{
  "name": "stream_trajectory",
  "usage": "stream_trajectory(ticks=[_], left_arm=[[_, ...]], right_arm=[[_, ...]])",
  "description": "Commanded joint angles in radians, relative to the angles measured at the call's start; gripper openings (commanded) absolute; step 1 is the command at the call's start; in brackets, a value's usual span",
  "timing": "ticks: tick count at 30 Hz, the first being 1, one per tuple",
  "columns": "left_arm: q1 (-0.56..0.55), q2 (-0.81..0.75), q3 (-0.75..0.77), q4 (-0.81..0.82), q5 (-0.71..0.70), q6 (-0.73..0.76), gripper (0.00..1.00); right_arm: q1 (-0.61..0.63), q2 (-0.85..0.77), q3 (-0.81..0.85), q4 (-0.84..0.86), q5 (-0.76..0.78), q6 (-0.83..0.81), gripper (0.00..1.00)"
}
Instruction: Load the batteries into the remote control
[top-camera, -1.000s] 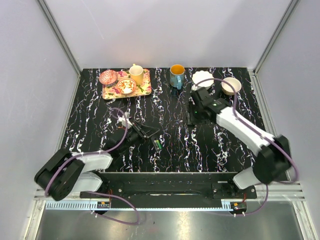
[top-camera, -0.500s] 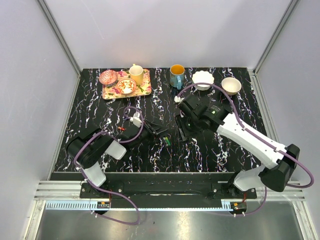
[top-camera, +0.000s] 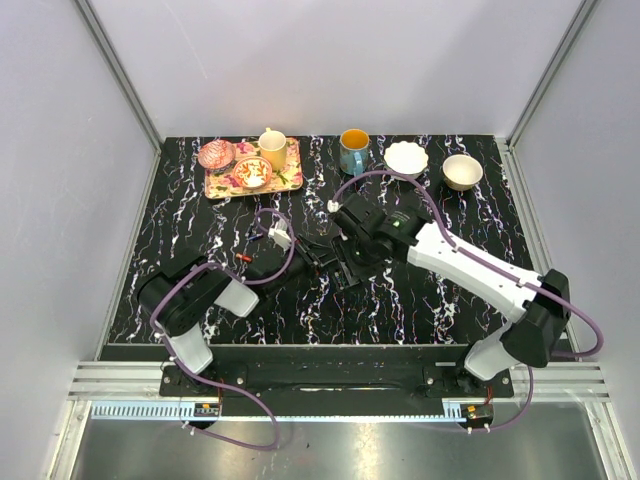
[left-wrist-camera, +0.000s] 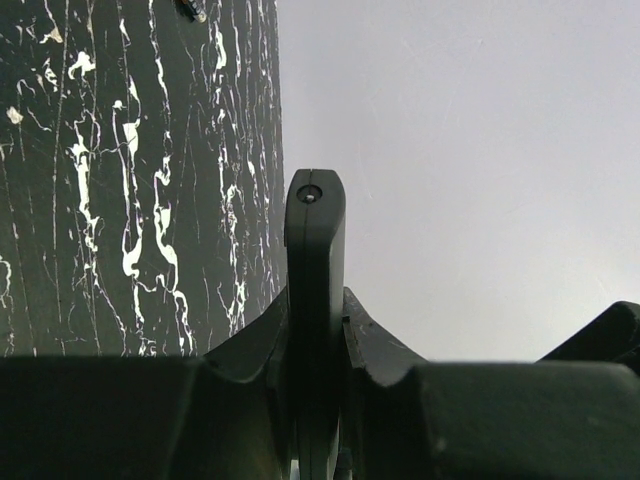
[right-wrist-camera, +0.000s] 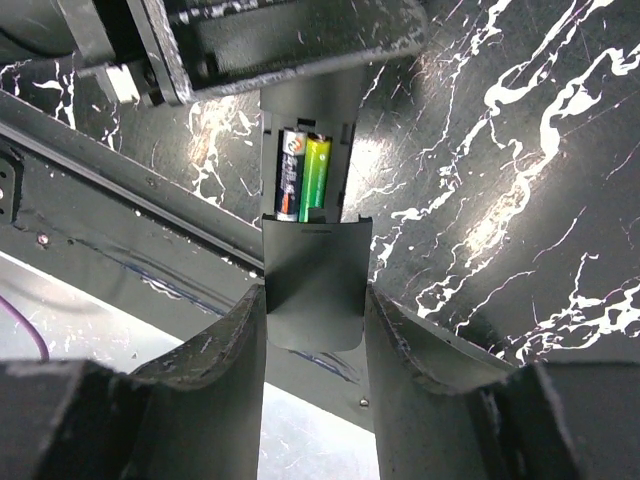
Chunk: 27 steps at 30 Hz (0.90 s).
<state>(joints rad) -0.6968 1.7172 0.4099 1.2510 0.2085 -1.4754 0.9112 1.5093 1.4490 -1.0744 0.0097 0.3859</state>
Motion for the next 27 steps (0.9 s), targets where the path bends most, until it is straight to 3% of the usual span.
stream_trajectory(ticks=[1,27], left_arm=[[-0.015,0.025,0.044,0.327,-0.029,-0.01,0.0],[-0.035,0.002,0.013,0.373,-0.057,0.007,0.0]], right_arm=[[0.009,0.046,0.053,0.017,0.026,-0.008,0.0],[0.009,0.134,0.065,0.042,0.035,0.016,0.0]])
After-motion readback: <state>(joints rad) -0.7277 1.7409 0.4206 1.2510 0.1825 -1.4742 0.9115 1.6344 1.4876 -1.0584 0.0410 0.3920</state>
